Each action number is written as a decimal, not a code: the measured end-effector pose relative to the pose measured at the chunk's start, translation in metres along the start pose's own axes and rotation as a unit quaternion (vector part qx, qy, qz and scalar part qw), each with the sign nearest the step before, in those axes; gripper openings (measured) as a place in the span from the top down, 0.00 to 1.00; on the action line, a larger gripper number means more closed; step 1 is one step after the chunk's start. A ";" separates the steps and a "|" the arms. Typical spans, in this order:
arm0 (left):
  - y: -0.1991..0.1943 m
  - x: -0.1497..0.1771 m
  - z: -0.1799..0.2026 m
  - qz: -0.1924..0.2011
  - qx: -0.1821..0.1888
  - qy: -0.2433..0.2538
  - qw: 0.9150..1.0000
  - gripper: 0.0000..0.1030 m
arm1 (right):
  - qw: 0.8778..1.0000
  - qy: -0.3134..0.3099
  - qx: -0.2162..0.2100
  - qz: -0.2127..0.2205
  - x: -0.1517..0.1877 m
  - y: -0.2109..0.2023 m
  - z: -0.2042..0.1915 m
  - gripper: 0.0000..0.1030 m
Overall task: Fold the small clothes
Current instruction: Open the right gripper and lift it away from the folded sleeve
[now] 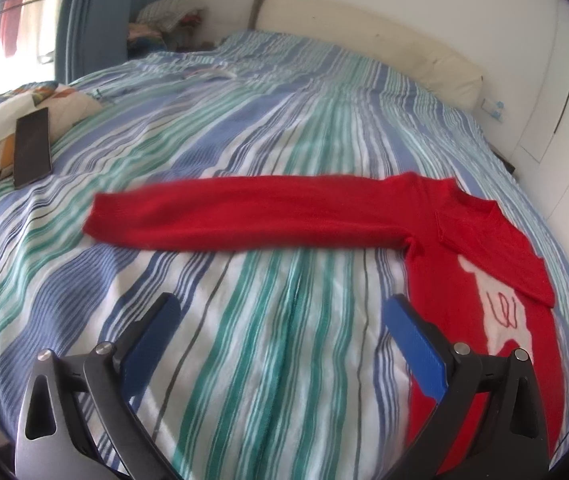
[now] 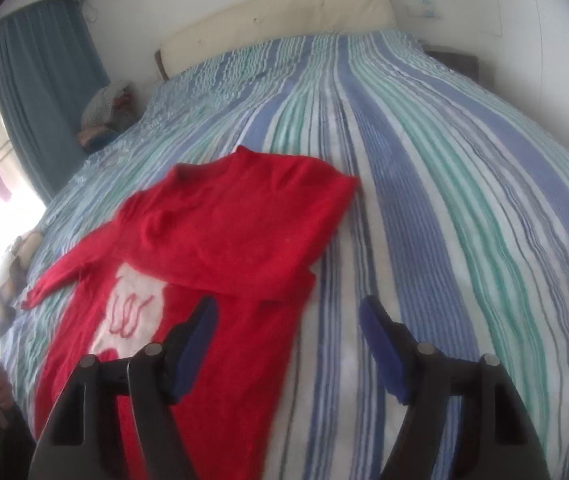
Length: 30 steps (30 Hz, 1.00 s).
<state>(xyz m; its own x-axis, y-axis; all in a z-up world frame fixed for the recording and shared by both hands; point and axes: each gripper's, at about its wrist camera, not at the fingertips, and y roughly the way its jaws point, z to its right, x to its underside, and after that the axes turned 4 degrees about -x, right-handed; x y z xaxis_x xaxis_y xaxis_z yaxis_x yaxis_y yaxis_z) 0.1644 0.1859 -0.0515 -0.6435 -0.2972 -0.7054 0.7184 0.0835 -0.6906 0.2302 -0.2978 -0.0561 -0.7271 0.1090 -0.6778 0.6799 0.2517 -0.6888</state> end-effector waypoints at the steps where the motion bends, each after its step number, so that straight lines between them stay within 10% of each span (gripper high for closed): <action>1: 0.001 0.001 0.001 -0.002 -0.001 0.002 1.000 0.01 | 1.000 0.004 0.018 0.001 0.011 -0.006 0.012 0.30; 9: 0.006 0.009 0.015 0.002 -0.027 0.035 0.999 0.01 | 0.994 0.056 0.084 0.049 0.086 -0.062 0.067 0.23; 30: 0.007 0.016 0.017 0.004 -0.040 0.049 0.998 0.01 | 0.982 0.073 0.093 0.147 0.084 -0.094 0.058 0.20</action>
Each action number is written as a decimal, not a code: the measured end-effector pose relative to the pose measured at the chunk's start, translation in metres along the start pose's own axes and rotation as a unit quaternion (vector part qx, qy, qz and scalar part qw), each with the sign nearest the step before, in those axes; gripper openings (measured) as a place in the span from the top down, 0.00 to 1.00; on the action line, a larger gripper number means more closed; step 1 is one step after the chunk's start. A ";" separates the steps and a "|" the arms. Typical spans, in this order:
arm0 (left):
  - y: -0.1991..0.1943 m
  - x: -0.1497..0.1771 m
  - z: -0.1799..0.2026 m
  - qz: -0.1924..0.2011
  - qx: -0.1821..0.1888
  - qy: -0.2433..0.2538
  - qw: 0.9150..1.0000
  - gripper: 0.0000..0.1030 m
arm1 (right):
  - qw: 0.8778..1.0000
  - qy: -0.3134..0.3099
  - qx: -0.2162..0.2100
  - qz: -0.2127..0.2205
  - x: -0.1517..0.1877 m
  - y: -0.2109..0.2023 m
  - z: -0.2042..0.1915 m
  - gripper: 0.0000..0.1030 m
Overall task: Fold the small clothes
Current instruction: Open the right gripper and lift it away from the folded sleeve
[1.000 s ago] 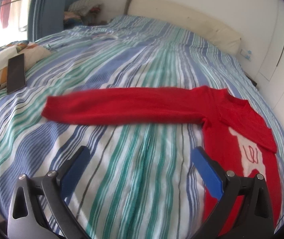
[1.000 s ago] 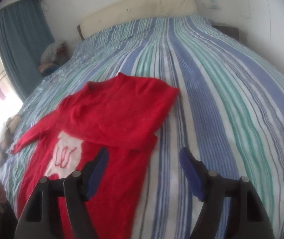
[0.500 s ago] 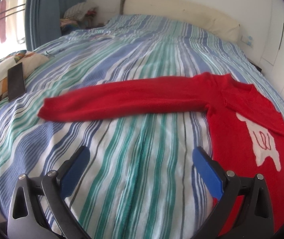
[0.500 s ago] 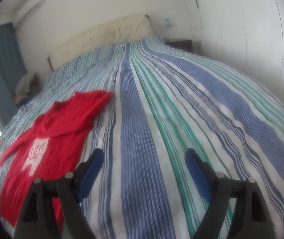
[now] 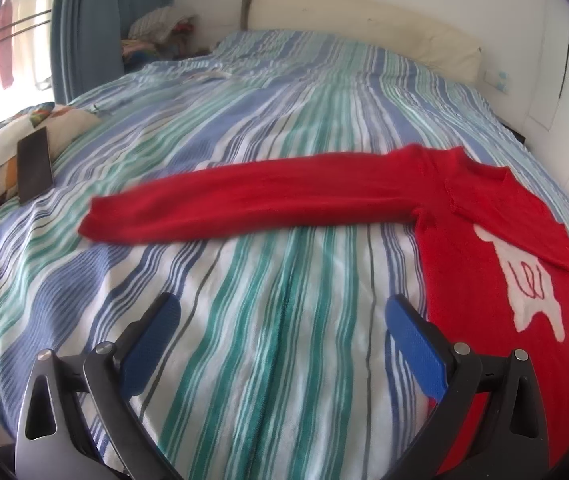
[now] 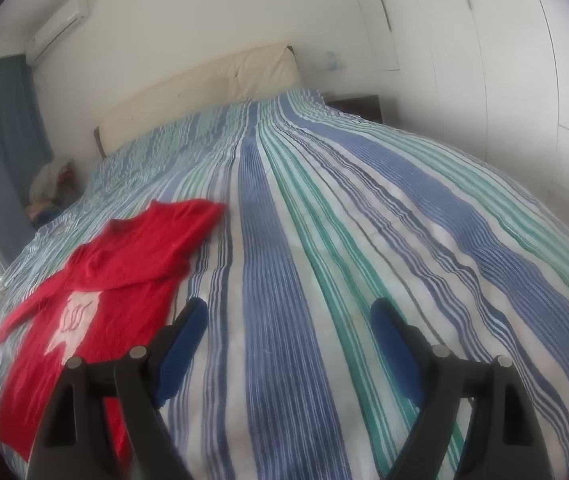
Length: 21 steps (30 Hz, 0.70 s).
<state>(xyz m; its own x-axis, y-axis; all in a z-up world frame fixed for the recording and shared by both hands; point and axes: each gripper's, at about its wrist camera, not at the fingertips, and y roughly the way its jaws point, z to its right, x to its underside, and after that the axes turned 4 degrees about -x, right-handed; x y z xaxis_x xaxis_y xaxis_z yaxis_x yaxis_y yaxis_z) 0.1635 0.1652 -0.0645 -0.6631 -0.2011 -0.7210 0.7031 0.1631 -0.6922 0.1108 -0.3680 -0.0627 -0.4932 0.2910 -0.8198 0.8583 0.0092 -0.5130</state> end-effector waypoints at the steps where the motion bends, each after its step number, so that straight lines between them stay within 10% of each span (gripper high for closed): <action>1: 0.000 0.000 0.000 0.001 0.000 0.001 1.000 0.01 | 1.000 0.002 0.000 0.001 0.000 -0.001 0.001 0.20; 21: 0.002 0.000 0.002 -0.007 -0.002 0.001 1.000 0.01 | 1.000 -0.017 0.002 0.016 -0.002 -0.006 -0.007 0.20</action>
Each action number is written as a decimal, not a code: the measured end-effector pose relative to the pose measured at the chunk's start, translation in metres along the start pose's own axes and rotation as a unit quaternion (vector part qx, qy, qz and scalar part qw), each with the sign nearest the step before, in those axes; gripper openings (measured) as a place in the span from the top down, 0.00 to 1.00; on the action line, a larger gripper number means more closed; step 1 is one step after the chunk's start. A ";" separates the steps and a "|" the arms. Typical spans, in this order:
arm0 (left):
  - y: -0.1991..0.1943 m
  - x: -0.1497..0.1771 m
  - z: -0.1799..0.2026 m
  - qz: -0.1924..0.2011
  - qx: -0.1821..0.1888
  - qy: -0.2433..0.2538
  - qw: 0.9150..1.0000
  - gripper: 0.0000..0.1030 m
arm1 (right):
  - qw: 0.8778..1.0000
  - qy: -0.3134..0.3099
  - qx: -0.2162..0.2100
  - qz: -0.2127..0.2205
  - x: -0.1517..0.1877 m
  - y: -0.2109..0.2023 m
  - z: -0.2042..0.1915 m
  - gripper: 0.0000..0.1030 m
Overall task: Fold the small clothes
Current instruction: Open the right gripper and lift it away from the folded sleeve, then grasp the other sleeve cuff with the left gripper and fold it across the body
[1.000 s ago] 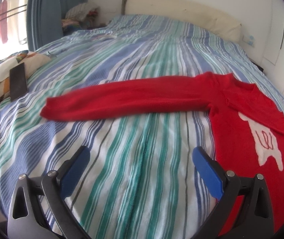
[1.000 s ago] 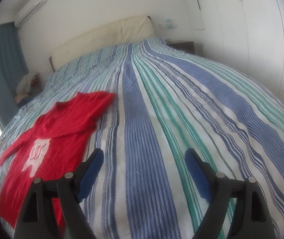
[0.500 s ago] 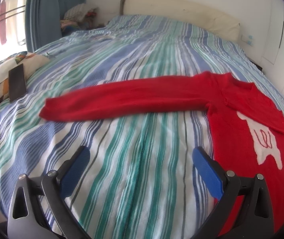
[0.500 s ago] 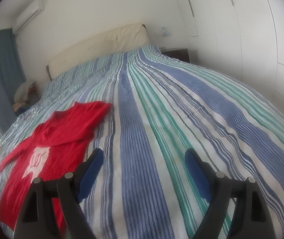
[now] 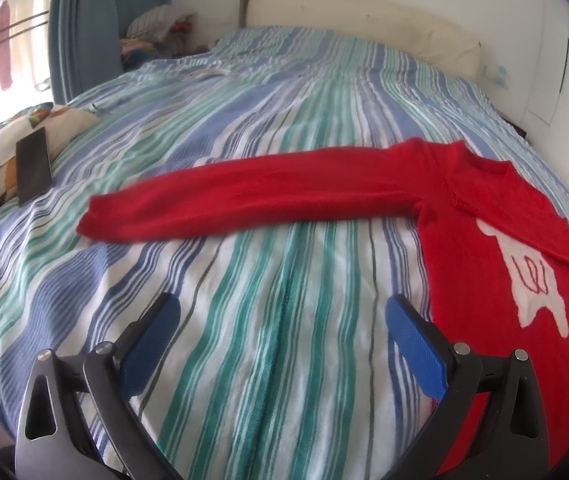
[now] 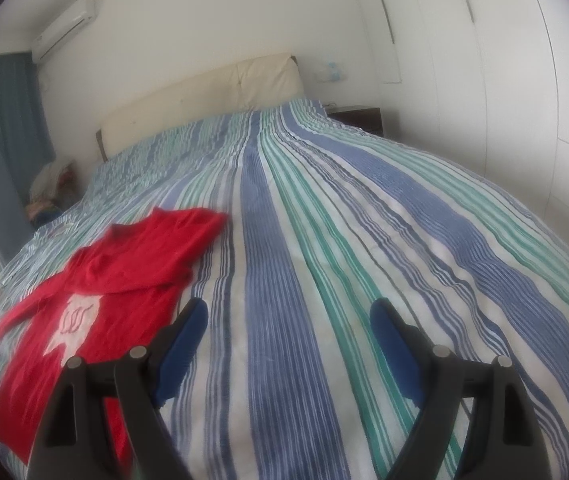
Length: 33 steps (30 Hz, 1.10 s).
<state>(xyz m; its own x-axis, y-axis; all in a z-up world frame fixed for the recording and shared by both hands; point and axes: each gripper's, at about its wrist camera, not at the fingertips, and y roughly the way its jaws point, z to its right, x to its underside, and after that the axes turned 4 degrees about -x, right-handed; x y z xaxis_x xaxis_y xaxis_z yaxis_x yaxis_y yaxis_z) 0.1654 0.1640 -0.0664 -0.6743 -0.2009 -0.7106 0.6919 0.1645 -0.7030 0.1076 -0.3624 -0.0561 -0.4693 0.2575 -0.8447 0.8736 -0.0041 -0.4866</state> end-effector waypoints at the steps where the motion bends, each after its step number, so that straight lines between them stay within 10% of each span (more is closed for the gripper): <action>1: 0.001 0.000 0.000 -0.001 0.000 0.000 1.000 0.01 | 1.000 0.000 0.000 0.000 0.000 0.000 0.000 0.20; 12: 0.006 0.004 0.000 -0.012 -0.001 0.010 1.000 0.01 | 1.000 0.003 -0.002 0.000 -0.001 0.000 0.001 0.20; 15: 0.004 -0.006 -0.012 -0.040 0.046 0.006 0.998 0.01 | 1.000 0.006 -0.004 0.003 -0.003 -0.001 0.002 0.20; 20: 0.005 -0.053 -0.082 -0.057 0.102 -0.090 0.989 0.01 | 1.000 0.017 -0.017 0.007 -0.006 -0.005 0.006 0.20; 30: 0.096 -0.068 -0.204 -0.162 0.060 -0.243 0.955 0.02 | 0.999 0.005 -0.035 0.003 -0.006 -0.001 -0.004 0.20; 33: 0.108 -0.063 -0.195 -0.168 0.045 -0.221 0.960 0.03 | 0.999 -0.012 -0.033 -0.002 -0.004 0.002 -0.011 0.20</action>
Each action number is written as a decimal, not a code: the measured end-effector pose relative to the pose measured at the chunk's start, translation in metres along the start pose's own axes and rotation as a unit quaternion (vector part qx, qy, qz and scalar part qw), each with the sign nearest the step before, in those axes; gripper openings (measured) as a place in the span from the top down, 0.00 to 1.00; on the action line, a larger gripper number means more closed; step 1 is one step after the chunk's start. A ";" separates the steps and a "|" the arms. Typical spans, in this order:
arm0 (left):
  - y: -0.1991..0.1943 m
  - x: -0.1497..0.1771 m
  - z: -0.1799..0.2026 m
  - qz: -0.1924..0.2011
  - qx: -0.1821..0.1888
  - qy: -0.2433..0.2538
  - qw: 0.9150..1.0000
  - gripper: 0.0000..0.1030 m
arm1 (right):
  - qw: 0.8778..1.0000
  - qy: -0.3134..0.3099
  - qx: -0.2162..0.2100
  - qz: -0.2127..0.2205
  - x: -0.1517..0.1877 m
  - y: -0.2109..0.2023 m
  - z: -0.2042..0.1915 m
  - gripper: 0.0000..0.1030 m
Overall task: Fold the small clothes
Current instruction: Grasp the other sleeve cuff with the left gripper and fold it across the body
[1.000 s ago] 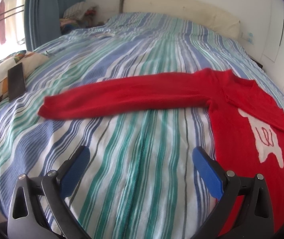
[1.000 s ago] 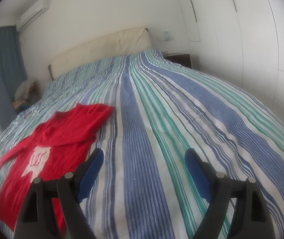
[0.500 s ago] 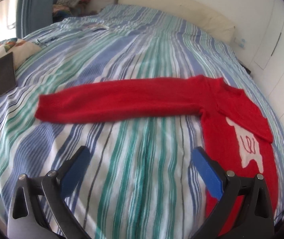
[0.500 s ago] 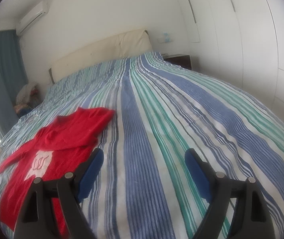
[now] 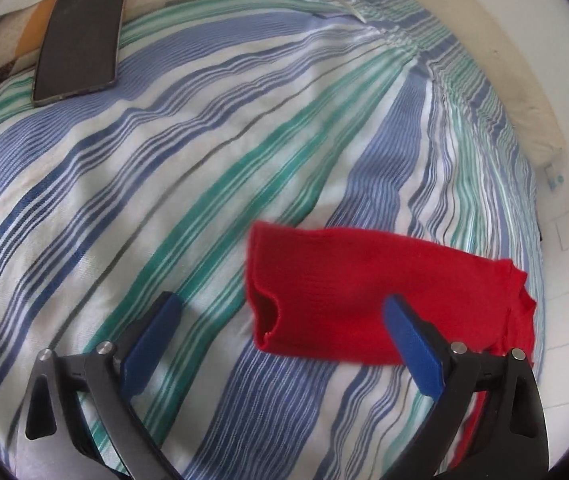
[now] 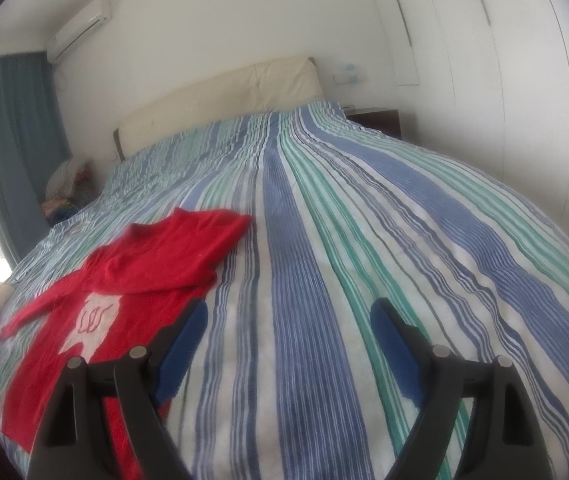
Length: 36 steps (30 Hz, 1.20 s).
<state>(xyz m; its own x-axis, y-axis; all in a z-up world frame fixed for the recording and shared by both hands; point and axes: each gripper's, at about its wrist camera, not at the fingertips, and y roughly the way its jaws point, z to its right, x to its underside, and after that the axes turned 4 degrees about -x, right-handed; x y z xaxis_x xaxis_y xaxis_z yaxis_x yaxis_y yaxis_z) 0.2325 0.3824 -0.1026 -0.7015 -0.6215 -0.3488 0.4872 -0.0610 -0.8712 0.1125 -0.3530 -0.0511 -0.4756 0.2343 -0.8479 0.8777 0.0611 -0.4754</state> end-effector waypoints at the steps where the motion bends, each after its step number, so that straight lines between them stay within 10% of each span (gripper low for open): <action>1: 0.001 0.002 0.007 0.007 -0.010 0.014 1.000 0.08 | 1.000 -0.003 0.000 -0.002 0.000 0.001 -0.001 0.20; 2: 0.002 0.003 0.015 0.011 -0.019 0.031 0.999 0.14 | 1.000 -0.004 0.000 -0.003 0.001 0.002 -0.002 0.20; 4: 0.007 0.004 0.031 0.003 -0.042 0.065 0.997 0.70 | 1.000 -0.004 0.001 -0.005 0.002 0.004 -0.003 0.20; 6: 0.007 0.004 0.045 -0.005 -0.078 0.088 0.993 0.97 | 1.000 -0.003 0.002 -0.005 0.002 0.004 -0.003 0.20; 15: -0.086 -0.012 0.217 0.086 -0.046 0.248 0.964 0.97 | 1.000 0.013 -0.020 0.008 0.000 -0.004 -0.003 0.20; 26: -0.096 0.108 0.463 0.099 0.144 0.444 0.879 0.93 | 0.999 0.013 -0.031 0.005 0.000 -0.005 -0.004 0.19; 27: -0.084 0.117 0.473 0.085 0.154 0.445 0.878 0.78 | 0.999 0.016 -0.032 0.004 0.000 -0.004 -0.004 0.19; 28: -0.071 0.127 0.480 0.070 0.157 0.445 0.879 0.39 | 0.999 0.018 -0.033 0.003 0.000 -0.004 -0.003 0.19; 30: -0.055 0.143 0.482 0.068 0.138 0.443 0.883 0.10 | 0.999 0.022 -0.036 0.000 -0.001 -0.002 -0.002 0.19; 36: -0.041 0.140 0.420 0.083 0.082 0.448 0.887 0.10 | 0.999 0.019 -0.043 0.006 -0.002 -0.007 -0.003 0.19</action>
<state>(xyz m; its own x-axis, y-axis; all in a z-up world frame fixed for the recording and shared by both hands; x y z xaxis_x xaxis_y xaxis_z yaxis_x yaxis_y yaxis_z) 0.3327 -0.0306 0.0293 -0.7087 0.2318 -0.6663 0.6404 -0.1849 -0.7455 0.1080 -0.3508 -0.0455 -0.4644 0.2727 -0.8426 0.8856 0.1401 -0.4427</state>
